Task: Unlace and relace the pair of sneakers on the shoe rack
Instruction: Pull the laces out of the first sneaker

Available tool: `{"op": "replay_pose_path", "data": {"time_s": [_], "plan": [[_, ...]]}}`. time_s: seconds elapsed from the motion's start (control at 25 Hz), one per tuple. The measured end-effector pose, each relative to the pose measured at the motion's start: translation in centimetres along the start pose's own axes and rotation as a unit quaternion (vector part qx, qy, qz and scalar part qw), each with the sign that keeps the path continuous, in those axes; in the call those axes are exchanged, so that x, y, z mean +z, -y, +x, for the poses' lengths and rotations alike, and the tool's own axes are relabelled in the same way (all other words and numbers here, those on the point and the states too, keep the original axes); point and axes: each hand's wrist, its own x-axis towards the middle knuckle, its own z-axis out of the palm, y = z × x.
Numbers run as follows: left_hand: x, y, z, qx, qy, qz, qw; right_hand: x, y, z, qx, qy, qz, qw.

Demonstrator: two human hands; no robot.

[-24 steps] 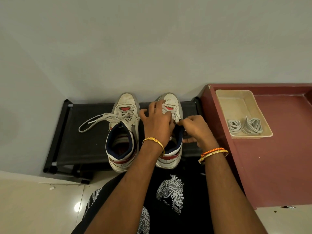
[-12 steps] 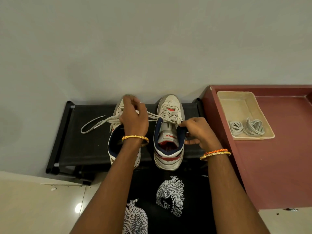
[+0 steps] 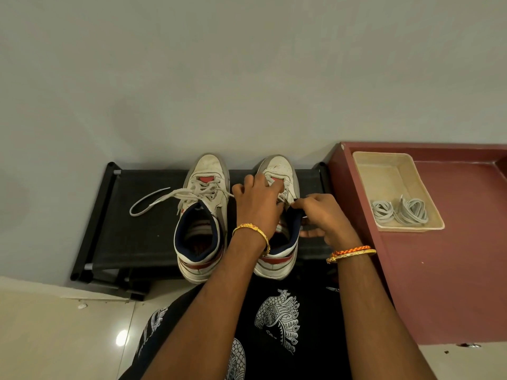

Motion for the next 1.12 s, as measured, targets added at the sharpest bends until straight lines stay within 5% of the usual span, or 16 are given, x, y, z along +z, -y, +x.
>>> {"op": "replay_pose_path", "data": {"time_s": [0.16, 0.28, 0.48, 0.6, 0.68, 0.72, 0.8, 0.88, 0.92, 1.0, 1.12], "plan": [[0.1, 0.5, -0.4, -0.011, -0.043, -0.035, 0.998, 0.1, 0.1, 0.0, 0.004, -0.003, 0.008, 1.000], [-0.6, 1.0, -0.4, -0.051, -0.158, -0.113, 0.980, 0.0, 0.2, 0.0, 0.008, 0.000, 0.011, 1.000], [-3.4, 4.6, 0.0, -0.187, -0.368, -0.311, 0.856, -0.2, 0.2, 0.0, 0.011, 0.003, 0.024, 1.000], [-4.1, 5.5, -0.4, -0.248, -0.356, -0.472, 0.768, -0.1, 0.2, 0.0, 0.011, 0.003, 0.023, 1.000], [-4.2, 4.9, -0.5, -0.253, -0.327, -0.511, 0.754, 0.0, 0.2, 0.0, 0.011, 0.004, 0.017, 1.000], [-4.2, 4.3, -0.5, -0.230, -0.302, -0.513, 0.770, 0.1, 0.2, -0.1, 0.010, 0.003, 0.015, 1.000], [-3.7, 3.1, -0.6, -0.156, -0.222, -0.436, 0.858, 0.1, 0.2, -0.1, 0.006, 0.000, 0.015, 1.000], [-2.4, 1.9, -0.7, -0.080, -0.111, -0.237, 0.962, 0.0, 0.2, -0.3, 0.003, 0.000, 0.021, 1.000], [-1.8, 1.3, -0.7, -0.049, -0.059, -0.138, 0.987, -0.1, 0.1, -0.3, 0.002, 0.000, 0.024, 1.000], [-0.8, 0.5, -0.5, -0.009, 0.012, -0.021, 1.000, -0.2, -0.1, -0.4, 0.001, 0.000, 0.025, 1.000], [-0.5, 0.3, -0.1, -0.001, 0.021, 0.001, 1.000, -0.2, -0.4, -0.5, -0.001, 0.002, -0.001, 1.000]]}}
